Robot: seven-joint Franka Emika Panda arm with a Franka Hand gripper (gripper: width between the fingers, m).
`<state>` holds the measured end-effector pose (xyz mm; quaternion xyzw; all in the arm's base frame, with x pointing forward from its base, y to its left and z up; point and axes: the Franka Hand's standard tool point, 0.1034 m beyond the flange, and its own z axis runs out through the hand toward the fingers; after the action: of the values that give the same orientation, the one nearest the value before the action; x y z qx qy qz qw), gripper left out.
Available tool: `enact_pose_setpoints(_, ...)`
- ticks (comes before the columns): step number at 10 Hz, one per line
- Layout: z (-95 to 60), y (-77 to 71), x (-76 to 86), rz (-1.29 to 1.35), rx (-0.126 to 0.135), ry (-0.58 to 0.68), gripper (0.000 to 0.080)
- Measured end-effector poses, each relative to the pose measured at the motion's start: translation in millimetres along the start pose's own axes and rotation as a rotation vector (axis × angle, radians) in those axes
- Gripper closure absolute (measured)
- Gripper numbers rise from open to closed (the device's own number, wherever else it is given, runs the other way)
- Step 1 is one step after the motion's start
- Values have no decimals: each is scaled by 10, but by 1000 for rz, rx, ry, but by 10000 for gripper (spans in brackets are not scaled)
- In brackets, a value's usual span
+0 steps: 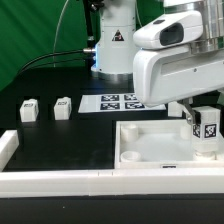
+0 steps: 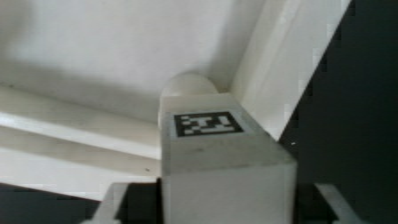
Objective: Assemble one leg
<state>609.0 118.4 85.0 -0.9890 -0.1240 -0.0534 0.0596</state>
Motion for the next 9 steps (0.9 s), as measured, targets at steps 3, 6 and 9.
enact_pose_setpoints(3,1,35,-8,351,24,-2,490)
enact_pose_setpoints(6,3,35,-20,712,36,-5,490)
enact_pose_setpoints(9,10,-9,-26,1084,50,-18,490)
